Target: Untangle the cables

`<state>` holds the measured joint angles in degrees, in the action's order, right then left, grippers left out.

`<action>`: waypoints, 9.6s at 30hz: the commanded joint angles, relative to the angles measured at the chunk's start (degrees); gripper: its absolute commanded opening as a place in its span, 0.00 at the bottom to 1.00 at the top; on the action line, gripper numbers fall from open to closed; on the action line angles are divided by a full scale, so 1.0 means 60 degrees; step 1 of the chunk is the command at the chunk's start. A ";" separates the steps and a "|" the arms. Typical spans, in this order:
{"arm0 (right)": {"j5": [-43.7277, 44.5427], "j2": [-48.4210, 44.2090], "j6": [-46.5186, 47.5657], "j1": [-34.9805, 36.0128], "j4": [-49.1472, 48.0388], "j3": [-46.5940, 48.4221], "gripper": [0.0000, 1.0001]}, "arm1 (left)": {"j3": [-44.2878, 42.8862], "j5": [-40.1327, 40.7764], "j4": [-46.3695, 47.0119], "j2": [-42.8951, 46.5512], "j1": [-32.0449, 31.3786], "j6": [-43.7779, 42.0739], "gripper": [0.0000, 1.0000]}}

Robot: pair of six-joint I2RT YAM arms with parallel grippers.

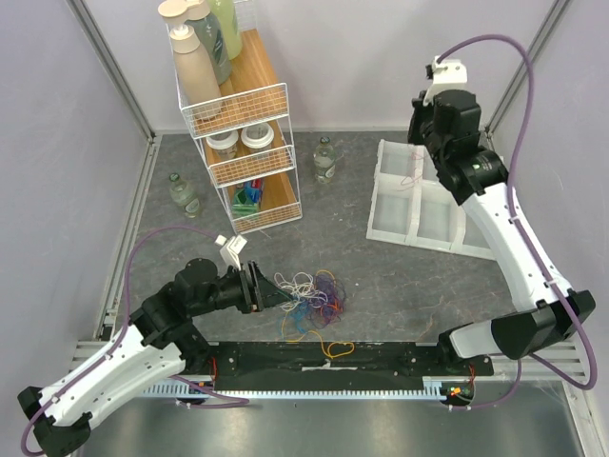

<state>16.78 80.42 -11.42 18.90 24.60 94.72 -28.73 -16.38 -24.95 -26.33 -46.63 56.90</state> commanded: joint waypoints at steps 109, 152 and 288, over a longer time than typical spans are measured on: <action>-0.3289 -0.0701 -0.1874 0.2575 0.0269 -0.6494 0.71 | -0.1319 0.0270 0.0627 -0.5028 0.0008 -0.2364 0.67; -0.2122 -0.0368 -0.5348 0.5508 -0.4115 -1.0557 0.04 | -0.6606 0.3798 -0.2989 -0.1399 -0.0006 -0.4356 0.02; 0.2727 -0.1715 -0.0806 -0.0277 0.0706 -0.1722 0.00 | -0.5304 0.7169 -0.4719 0.0579 -0.0021 -0.3053 0.02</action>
<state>37.76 68.79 -15.49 20.03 32.77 86.80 -60.51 26.83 -56.36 -21.89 -46.70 38.11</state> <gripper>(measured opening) 0.011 0.029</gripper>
